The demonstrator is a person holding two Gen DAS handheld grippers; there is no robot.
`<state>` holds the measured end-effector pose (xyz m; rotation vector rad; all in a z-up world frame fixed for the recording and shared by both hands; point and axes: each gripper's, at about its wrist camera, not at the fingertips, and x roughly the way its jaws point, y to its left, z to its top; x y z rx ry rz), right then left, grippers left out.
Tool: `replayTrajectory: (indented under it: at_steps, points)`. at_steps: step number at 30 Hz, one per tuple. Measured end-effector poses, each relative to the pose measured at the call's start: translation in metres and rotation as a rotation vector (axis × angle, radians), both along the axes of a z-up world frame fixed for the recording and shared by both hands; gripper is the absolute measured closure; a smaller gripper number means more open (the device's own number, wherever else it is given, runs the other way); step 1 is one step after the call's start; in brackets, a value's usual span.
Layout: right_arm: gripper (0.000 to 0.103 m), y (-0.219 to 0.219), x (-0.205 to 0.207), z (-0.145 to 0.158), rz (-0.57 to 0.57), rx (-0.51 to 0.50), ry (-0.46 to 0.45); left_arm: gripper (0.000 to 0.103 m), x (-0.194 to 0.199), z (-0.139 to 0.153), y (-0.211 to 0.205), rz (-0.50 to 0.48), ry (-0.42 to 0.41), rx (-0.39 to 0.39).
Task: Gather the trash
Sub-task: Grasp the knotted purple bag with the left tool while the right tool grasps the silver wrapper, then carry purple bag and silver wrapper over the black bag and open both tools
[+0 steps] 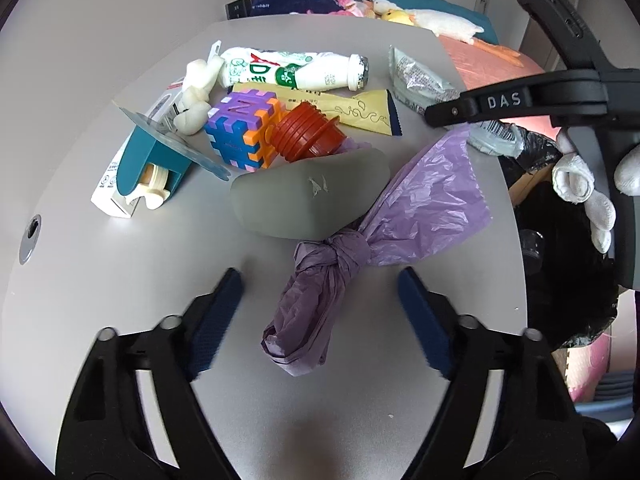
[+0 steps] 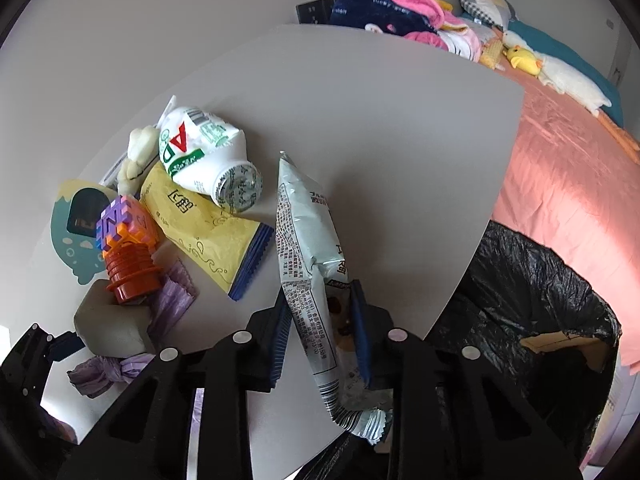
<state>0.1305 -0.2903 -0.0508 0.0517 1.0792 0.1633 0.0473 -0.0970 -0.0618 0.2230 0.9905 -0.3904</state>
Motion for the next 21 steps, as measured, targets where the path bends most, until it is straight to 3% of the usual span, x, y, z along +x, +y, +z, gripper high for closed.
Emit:
replayTrajectory:
  at_steps: [4,6,12,21]
  points:
    - [0.083,-0.001,-0.003,0.000,-0.004,0.023,0.002,0.069,-0.002,0.002,0.004,0.005,-0.014,-0.008]
    - [0.084,0.000,-0.006,0.001,0.000,0.025,-0.002,0.074,-0.005,0.004,0.004,0.004,-0.011,-0.019]
    - [0.086,-0.002,-0.016,0.009,-0.007,0.059,-0.012,0.080,-0.009,0.010,-0.001,0.003,-0.012,-0.048]
    - [0.086,-0.018,-0.038,0.041,-0.034,0.124,-0.069,0.081,-0.020,0.037,-0.013,-0.030,-0.054,-0.116]
